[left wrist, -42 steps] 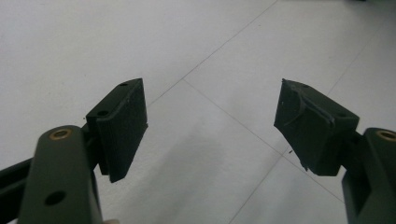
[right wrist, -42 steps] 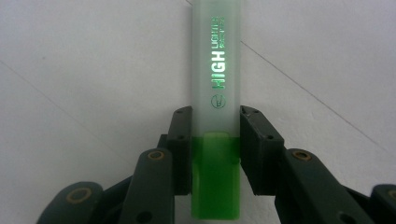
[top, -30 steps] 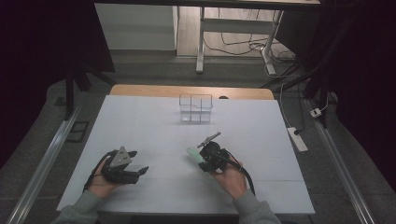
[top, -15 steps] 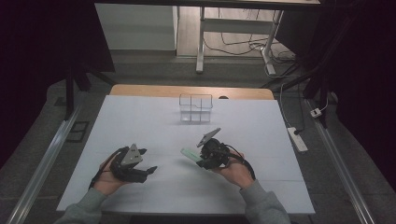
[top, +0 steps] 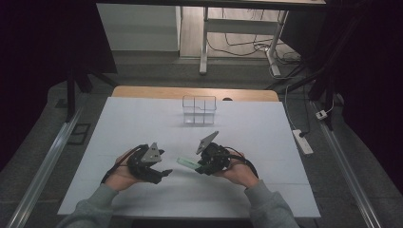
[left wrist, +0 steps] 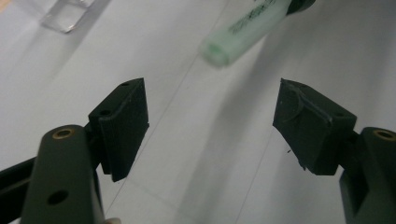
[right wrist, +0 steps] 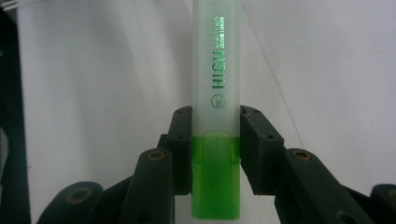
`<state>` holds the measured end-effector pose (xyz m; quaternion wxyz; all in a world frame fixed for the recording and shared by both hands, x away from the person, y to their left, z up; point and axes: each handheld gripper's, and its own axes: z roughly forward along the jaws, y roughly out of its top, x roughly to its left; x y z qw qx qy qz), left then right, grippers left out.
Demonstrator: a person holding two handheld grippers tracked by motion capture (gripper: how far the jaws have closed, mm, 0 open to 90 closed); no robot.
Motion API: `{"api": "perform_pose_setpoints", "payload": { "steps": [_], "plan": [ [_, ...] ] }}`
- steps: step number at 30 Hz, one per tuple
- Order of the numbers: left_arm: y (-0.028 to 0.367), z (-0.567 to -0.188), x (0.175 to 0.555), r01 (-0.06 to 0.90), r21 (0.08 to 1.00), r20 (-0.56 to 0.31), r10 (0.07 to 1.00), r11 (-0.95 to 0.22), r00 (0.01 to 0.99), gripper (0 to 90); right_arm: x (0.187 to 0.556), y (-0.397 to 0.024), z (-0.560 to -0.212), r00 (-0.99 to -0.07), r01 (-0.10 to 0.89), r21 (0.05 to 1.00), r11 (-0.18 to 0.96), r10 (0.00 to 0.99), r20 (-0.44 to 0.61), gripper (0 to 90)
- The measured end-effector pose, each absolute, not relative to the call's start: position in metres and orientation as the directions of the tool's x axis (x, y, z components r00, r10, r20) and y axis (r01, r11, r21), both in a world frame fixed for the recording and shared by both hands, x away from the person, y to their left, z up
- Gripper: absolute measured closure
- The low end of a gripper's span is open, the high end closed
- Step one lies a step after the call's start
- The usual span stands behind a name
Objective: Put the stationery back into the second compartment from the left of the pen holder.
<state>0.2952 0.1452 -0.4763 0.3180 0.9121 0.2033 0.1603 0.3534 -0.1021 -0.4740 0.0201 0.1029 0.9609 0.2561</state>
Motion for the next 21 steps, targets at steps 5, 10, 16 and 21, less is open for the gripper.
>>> {"api": "perform_pose_setpoints", "payload": {
  "steps": [5, 10, 16, 21],
  "plan": [
    [0.128, -0.474, 0.300, 0.224, 0.612, 0.167, 0.400, -0.759, 0.901, 26.9, 0.350, -0.095, -0.475, -0.991, 0.126, 0.479, 0.869, 0.132, 0.022, 67.0],
    [0.112, -0.477, 0.303, 0.180, 0.571, 0.163, 0.325, -0.801, 0.932, 29.3, 0.346, -0.091, -0.478, -0.997, 0.080, 0.462, 0.883, 0.078, 0.025, 66.9],
    [0.103, -0.482, 0.307, 0.151, 0.538, 0.130, 0.259, -0.829, 0.957, 36.1, 0.339, -0.084, -0.477, -1.000, 0.013, 0.461, 0.887, 0.004, 0.021, 66.9],
    [0.099, -0.485, 0.308, 0.127, 0.527, 0.098, 0.209, -0.840, 0.973, 44.4, 0.337, -0.081, -0.477, -1.000, -0.007, 0.453, 0.891, -0.015, 0.014, 66.9]
  ]
}}
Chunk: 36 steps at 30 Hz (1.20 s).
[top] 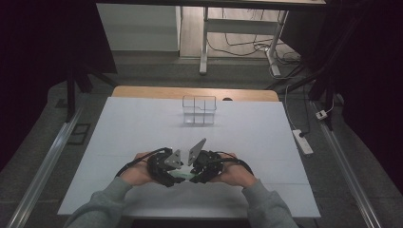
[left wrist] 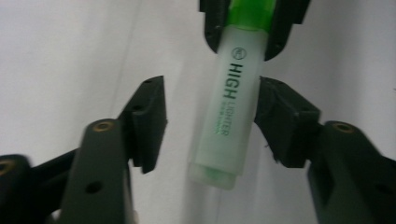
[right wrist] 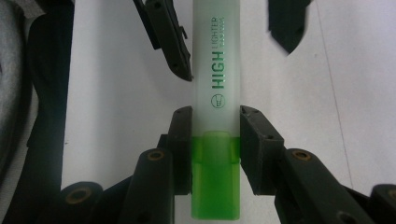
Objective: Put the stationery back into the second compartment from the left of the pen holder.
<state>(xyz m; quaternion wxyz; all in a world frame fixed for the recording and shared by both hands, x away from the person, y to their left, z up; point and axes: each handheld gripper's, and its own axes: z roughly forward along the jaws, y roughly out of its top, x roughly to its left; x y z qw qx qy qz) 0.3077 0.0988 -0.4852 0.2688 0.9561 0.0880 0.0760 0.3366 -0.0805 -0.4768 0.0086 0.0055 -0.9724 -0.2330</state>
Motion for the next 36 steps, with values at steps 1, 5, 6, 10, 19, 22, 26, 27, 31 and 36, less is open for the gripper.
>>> {"api": "perform_pose_setpoints", "payload": {
  "steps": [1, 5, 6, 10, 19, 22, 26, 27, 31, 36],
  "plan": [
    [0.098, -0.486, 0.308, 0.117, 0.520, 0.090, 0.191, -0.846, 0.977, 46.8, 0.336, -0.080, -0.477, -1.000, -0.008, 0.453, 0.892, -0.018, 0.016, 66.9],
    [0.095, -0.490, 0.305, 0.101, 0.506, 0.079, 0.163, -0.856, 0.983, 57.3, 0.336, -0.079, -0.475, -0.999, -0.018, 0.458, 0.889, -0.030, 0.019, 67.0],
    [0.095, -0.490, 0.305, 0.095, 0.503, 0.076, 0.154, -0.859, 0.985, 59.4, 0.336, -0.079, -0.473, -0.998, -0.056, 0.449, 0.892, -0.037, -0.051, 66.9],
    [0.095, -0.492, 0.304, 0.071, 0.498, 0.061, 0.117, -0.864, 0.991, 62.8, 0.332, -0.077, -0.476, -0.998, -0.018, 0.441, 0.897, -0.039, 0.040, 66.7],
    [0.098, -0.491, 0.305, 0.096, 0.522, 0.060, 0.150, -0.847, 0.987, 65.1, 0.340, -0.081, -0.474, -0.999, -0.016, 0.495, 0.869, -0.039, 0.036, 63.4],
    [0.102, -0.491, 0.305, 0.104, 0.534, 0.074, 0.169, -0.839, 0.983, 65.2, 0.342, -0.084, -0.472, -0.999, 0.033, 0.505, 0.863, 0.015, 0.039, 55.3],
    [0.111, -0.489, 0.307, 0.136, 0.574, 0.085, 0.224, -0.808, 0.971, 65.1, 0.346, -0.095, -0.466, -0.993, 0.111, 0.557, 0.823, 0.119, 0.022, 43.5],
    [0.113, -0.489, 0.308, 0.148, 0.581, 0.090, 0.244, -0.800, 0.966, 65.1, 0.347, -0.098, -0.465, -0.990, 0.131, 0.577, 0.806, 0.142, 0.026, 42.4],
    [0.123, -0.492, 0.310, 0.200, 0.612, 0.105, 0.329, -0.765, 0.939, 65.1, 0.352, -0.112, -0.461, -0.968, 0.208, 0.644, 0.736, 0.249, 0.027, 37.6],
    [0.133, -0.492, 0.312, 0.257, 0.661, 0.107, 0.427, -0.705, 0.898, 65.1, 0.356, -0.127, -0.464, -0.924, 0.304, 0.701, 0.645, 0.379, 0.051, 35.6]
  ]
}}
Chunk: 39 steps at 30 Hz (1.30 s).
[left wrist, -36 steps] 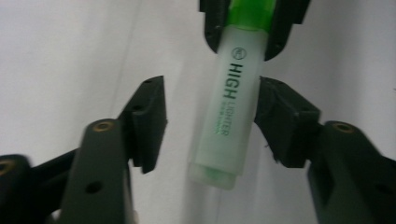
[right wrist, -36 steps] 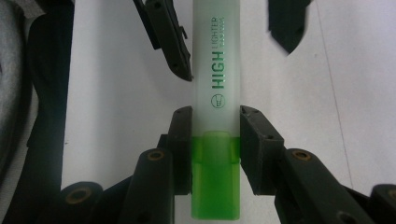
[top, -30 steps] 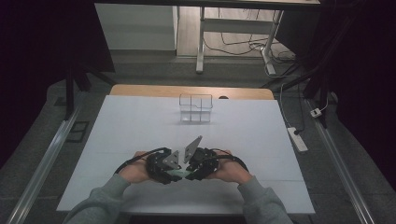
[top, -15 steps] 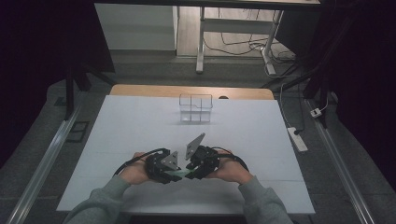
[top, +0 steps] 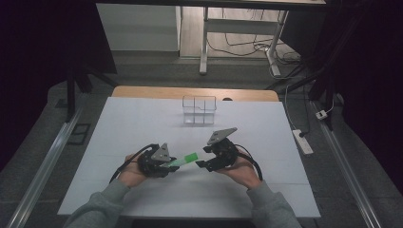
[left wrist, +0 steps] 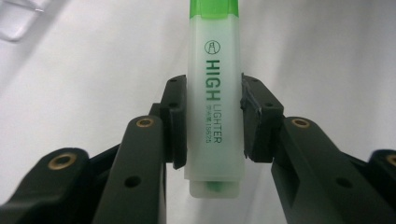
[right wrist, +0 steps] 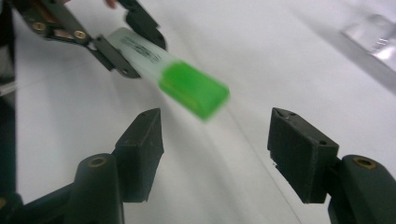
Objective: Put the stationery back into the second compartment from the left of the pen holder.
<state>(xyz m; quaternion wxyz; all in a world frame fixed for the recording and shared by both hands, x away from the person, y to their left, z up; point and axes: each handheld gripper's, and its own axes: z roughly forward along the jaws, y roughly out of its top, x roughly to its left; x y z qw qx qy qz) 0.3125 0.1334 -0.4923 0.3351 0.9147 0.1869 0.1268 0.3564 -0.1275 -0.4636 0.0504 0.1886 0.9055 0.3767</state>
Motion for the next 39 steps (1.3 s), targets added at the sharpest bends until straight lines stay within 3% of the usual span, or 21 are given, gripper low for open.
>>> {"api": "perform_pose_setpoints", "payload": {
  "steps": [9, 19, 29, 39],
  "plan": [
    [0.135, -0.487, 0.310, 0.254, 0.767, 0.110, 0.510, -0.589, 0.853, 65.0, 0.358, -0.139, -0.469, -0.880, 0.387, 0.768, 0.509, 0.452, 0.144, 34.9],
    [0.123, -0.490, 0.308, 0.220, 0.790, 0.139, 0.516, -0.572, 0.845, 64.9, 0.359, -0.136, -0.471, -0.859, 0.422, 0.796, 0.433, 0.472, 0.198, 36.4],
    [0.109, -0.496, 0.307, 0.204, 0.784, 0.170, 0.518, -0.586, 0.838, 64.7, 0.362, -0.130, -0.474, -0.843, 0.465, 0.804, 0.371, 0.462, 0.274, 42.7],
    [0.100, -0.503, 0.308, 0.211, 0.738, 0.214, 0.519, -0.640, 0.827, 64.3, 0.359, -0.127, -0.473, -0.840, 0.454, 0.826, 0.333, 0.471, 0.271, 58.9]
  ]
}}
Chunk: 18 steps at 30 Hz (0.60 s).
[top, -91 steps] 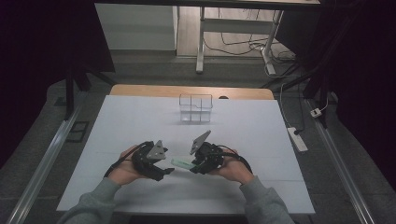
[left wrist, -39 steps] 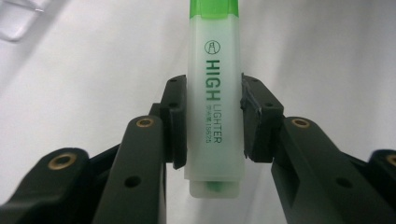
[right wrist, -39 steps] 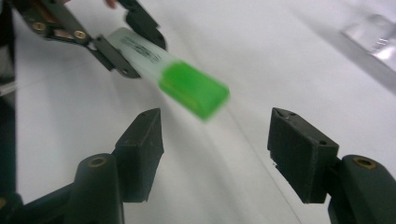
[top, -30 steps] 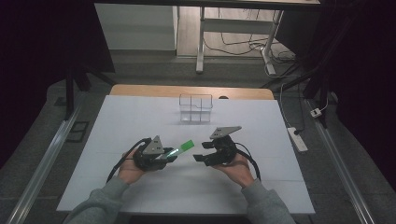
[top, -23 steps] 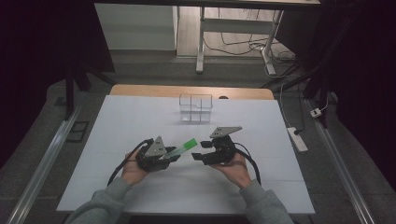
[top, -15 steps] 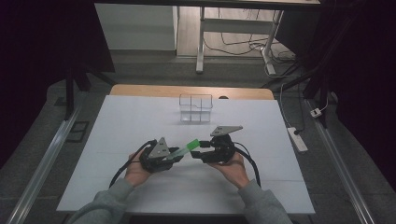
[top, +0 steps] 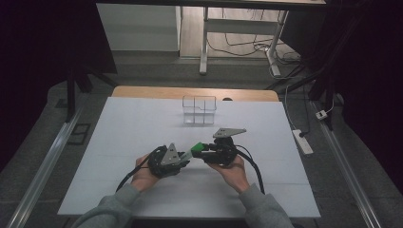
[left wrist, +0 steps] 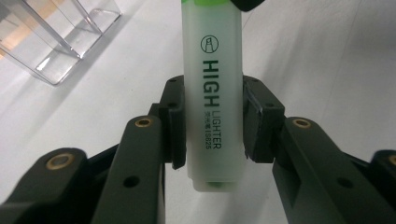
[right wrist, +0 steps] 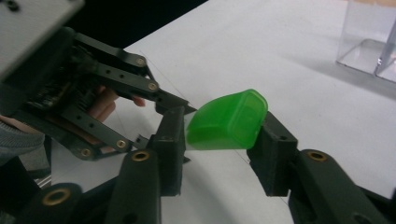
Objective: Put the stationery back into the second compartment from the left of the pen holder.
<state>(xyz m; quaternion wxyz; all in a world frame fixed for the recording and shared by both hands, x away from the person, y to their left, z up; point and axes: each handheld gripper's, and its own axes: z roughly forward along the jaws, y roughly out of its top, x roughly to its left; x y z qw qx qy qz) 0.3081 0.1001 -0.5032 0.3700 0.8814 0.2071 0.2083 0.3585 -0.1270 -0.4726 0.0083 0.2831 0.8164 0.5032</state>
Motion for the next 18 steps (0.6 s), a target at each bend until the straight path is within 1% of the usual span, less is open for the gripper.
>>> {"api": "perform_pose_setpoints", "payload": {
  "steps": [7, 11, 12, 15, 18],
  "plan": [
    [0.098, -0.505, 0.311, 0.218, 0.741, 0.205, 0.523, -0.635, 0.827, 64.0, 0.356, -0.125, -0.471, -0.855, 0.438, 0.850, 0.293, 0.428, 0.294, 71.0],
    [0.101, -0.505, 0.313, 0.229, 0.750, 0.185, 0.529, -0.621, 0.828, 63.3, 0.354, -0.124, -0.470, -0.863, 0.416, 0.857, 0.303, 0.428, 0.268, 73.1],
    [0.102, -0.505, 0.314, 0.235, 0.754, 0.175, 0.532, -0.614, 0.829, 62.1, 0.353, -0.124, -0.470, -0.864, 0.413, 0.858, 0.305, 0.428, 0.264, 73.7],
    [0.104, -0.504, 0.314, 0.239, 0.754, 0.173, 0.537, -0.612, 0.826, 52.8, 0.353, -0.125, -0.469, -0.865, 0.400, 0.865, 0.304, 0.438, 0.246, 74.5],
    [0.109, -0.502, 0.312, 0.261, 0.759, 0.150, 0.550, -0.597, 0.822, 45.9, 0.353, -0.128, -0.466, -0.864, 0.388, 0.872, 0.300, 0.447, 0.231, 74.6]
  ]
}}
